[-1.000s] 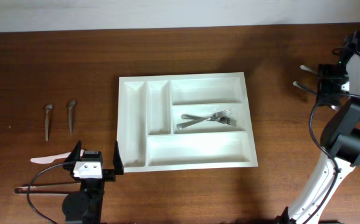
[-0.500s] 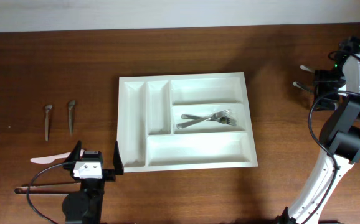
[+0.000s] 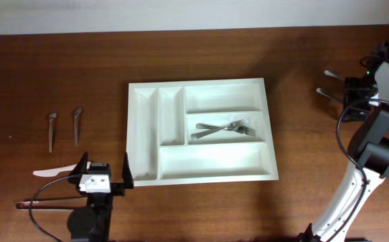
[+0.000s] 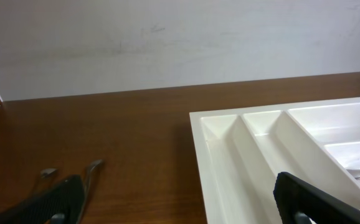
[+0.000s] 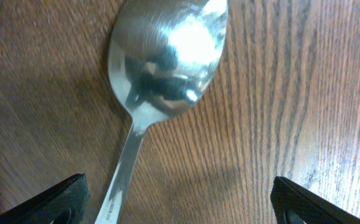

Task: Pack container
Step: 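Lower the right gripper and grasp a spoon by its handle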

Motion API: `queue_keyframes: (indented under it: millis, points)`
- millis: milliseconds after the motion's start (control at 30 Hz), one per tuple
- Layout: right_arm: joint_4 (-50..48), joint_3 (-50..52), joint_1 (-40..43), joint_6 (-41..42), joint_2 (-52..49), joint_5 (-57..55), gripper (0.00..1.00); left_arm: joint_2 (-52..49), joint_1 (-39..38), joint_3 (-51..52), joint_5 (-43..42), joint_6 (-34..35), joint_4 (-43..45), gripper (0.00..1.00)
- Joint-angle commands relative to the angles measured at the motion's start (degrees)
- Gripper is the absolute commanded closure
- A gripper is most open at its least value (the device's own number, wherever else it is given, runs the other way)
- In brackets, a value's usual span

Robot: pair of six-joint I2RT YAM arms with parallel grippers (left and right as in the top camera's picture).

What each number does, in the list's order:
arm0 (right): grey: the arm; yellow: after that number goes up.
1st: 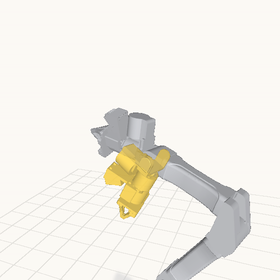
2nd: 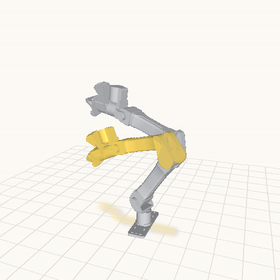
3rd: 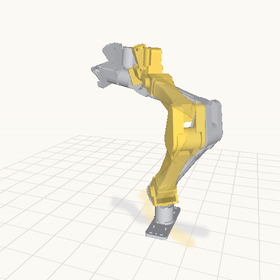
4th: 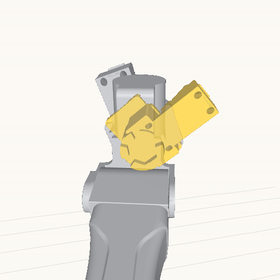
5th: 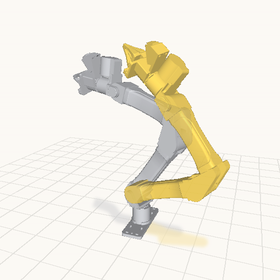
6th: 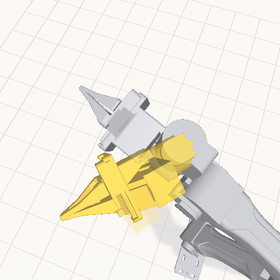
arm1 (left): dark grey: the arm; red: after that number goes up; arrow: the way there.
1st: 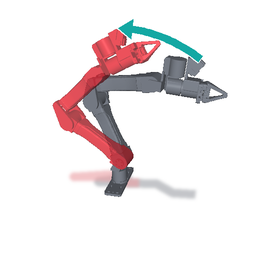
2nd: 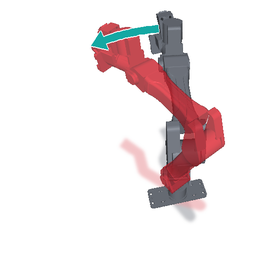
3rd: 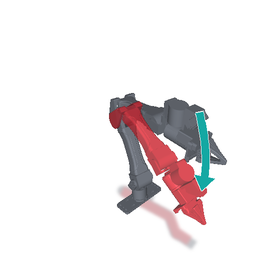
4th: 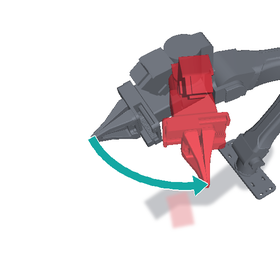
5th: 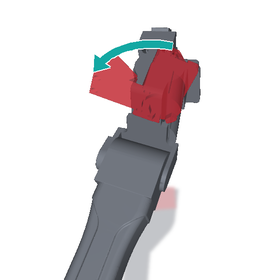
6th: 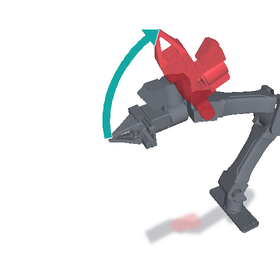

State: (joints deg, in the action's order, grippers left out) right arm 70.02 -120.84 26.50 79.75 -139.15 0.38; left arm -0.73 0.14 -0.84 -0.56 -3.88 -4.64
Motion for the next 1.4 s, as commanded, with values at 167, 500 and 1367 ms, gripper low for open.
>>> queue_keyframes:
  millis: [167,500,1367]
  points:
    - [0.07,0.04,0.13,0.96,-1.11,-1.46,0.06,0.39,0.28,0.35,0.42,-1.11,-0.09,0.01]
    - [1.14,0.04,0.20,5.27,-1.22,-1.46,0.08,0.39,0.28,0.35,0.42,-1.11,-0.09,0.01]
    - [0.24,0.07,0.24,7.39,-3.89,-1.05,0.11,0.39,0.28,0.35,0.42,-1.11,-0.09,0.01]
